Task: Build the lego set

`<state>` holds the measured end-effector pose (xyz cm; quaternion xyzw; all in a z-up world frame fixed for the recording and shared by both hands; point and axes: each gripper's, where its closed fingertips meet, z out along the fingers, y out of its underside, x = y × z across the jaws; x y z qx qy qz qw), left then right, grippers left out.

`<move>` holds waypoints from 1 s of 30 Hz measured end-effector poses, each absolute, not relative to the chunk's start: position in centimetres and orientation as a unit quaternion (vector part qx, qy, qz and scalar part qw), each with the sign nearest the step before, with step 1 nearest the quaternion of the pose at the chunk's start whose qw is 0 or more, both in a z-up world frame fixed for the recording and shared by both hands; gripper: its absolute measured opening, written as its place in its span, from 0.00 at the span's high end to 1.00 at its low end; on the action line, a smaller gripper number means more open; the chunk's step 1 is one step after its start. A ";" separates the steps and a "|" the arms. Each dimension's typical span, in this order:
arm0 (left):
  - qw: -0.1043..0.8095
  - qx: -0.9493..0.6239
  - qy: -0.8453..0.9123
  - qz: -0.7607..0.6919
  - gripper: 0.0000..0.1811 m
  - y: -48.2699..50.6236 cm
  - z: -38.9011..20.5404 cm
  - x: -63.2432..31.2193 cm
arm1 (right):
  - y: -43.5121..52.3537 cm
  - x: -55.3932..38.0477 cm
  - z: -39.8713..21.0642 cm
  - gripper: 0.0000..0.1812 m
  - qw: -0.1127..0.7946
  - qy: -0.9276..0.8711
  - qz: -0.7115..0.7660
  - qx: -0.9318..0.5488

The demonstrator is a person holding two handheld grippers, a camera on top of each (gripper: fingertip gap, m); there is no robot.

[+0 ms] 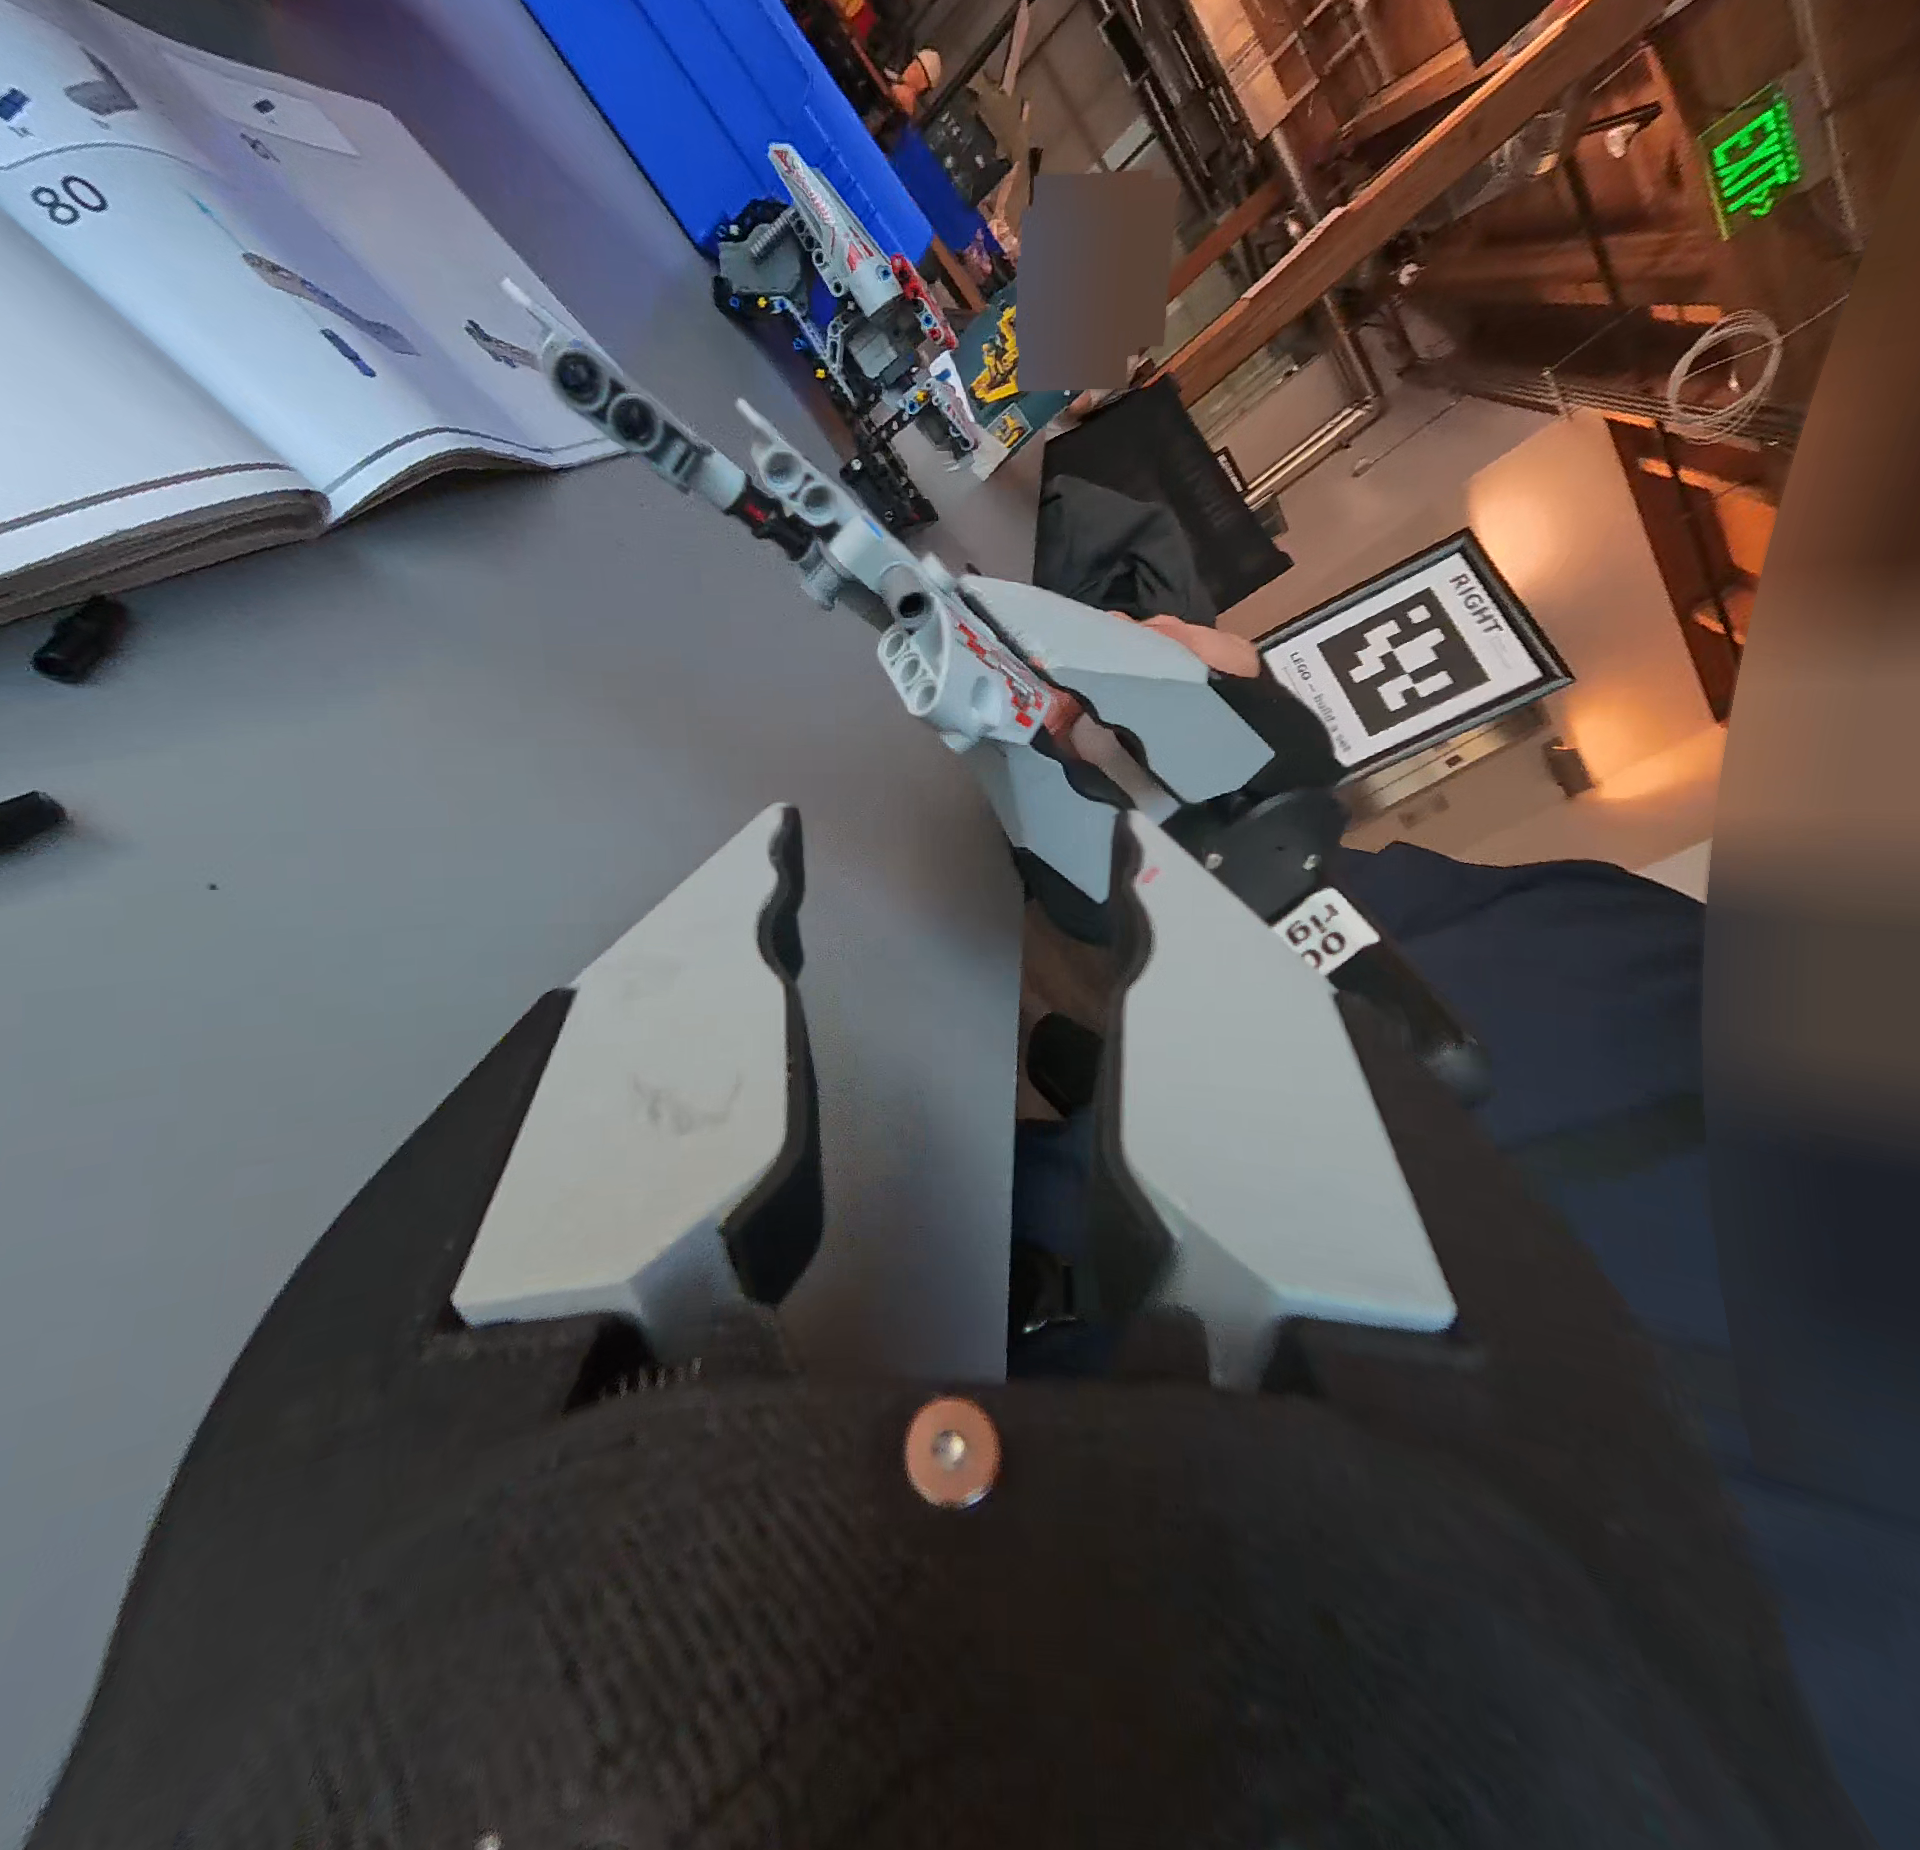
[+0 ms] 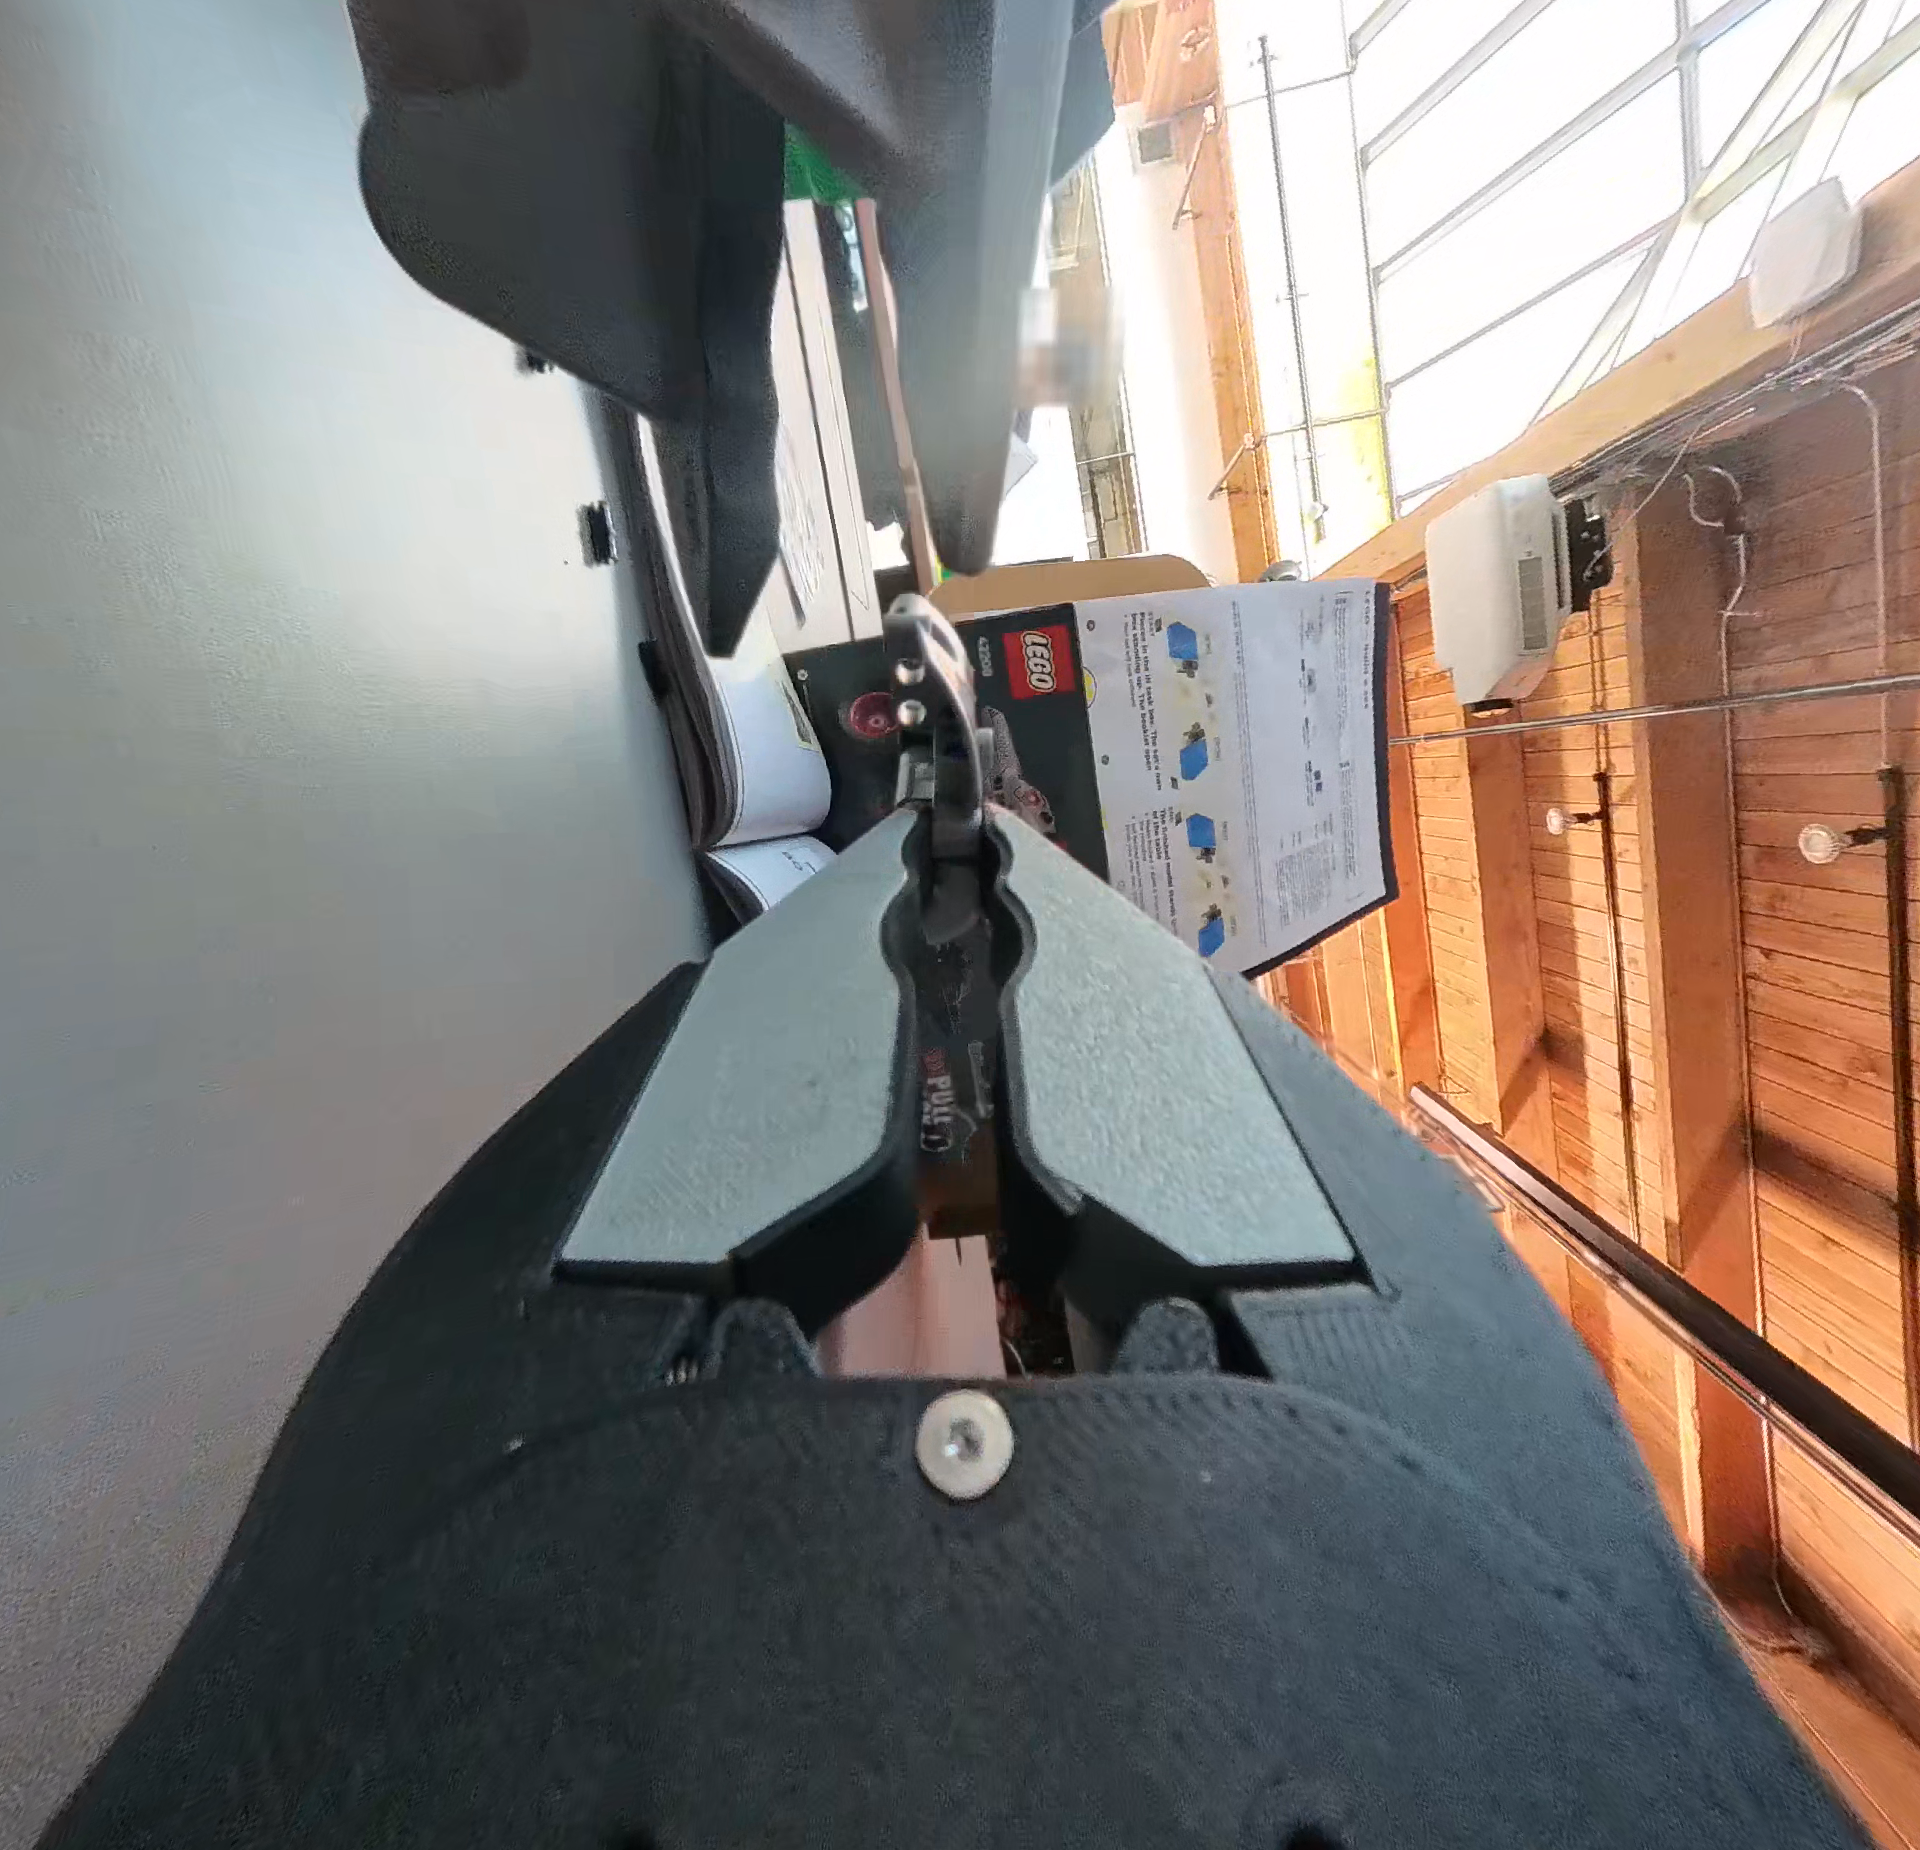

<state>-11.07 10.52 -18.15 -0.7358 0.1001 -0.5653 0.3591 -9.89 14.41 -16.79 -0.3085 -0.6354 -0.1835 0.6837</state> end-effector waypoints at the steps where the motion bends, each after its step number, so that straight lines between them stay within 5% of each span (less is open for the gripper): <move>1: 0.358 -0.728 0.098 -0.576 0.69 10.6 -17.8 -10.9 | 14.2 -10.0 -16.7 0.98 0.688 -0.635 -0.183 -0.301; 3: 0.358 -0.710 0.092 -0.600 0.72 10.9 -17.0 -10.5 | 13.4 -10.3 -16.6 0.98 0.694 -0.637 -0.187 -0.279; 5: 0.366 -0.703 0.094 -0.603 0.88 11.4 -16.7 -10.4 | 12.6 -10.7 -16.6 0.98 0.699 -0.641 -0.187 -0.257; 11: 0.366 -0.724 0.153 -0.565 0.91 11.6 -17.3 -10.7 | 12.5 -10.9 -17.3 0.85 0.693 -0.655 -0.152 -0.260; 15: 0.329 -0.748 0.234 -0.526 0.92 11.2 -18.0 -11.8 | 12.7 -9.8 -18.1 0.86 0.658 -0.684 -0.033 -0.312; 18: 0.326 -0.764 0.293 -0.474 0.92 11.4 -18.6 -12.7 | 12.3 -9.1 -19.3 0.96 0.560 -0.715 0.160 -0.388; 21: 0.319 -0.754 0.336 -0.467 0.92 11.2 -18.3 -12.4 | 13.9 -9.4 -18.6 0.80 0.456 -0.652 0.349 -0.496; 25: 0.318 -0.736 0.376 -0.464 0.92 10.8 -17.8 -11.7 | 12.4 -10.6 -16.0 0.77 0.246 -0.561 0.604 -0.509; 28: 0.317 -0.725 0.386 -0.475 0.92 10.4 -17.5 -11.2 | 11.9 -11.5 -16.2 0.90 0.170 -0.537 0.652 -0.507; 30: 0.320 -0.727 0.383 -0.471 0.92 10.6 -17.6 -11.2 | 11.3 -12.1 -16.9 0.89 0.140 -0.543 0.654 -0.507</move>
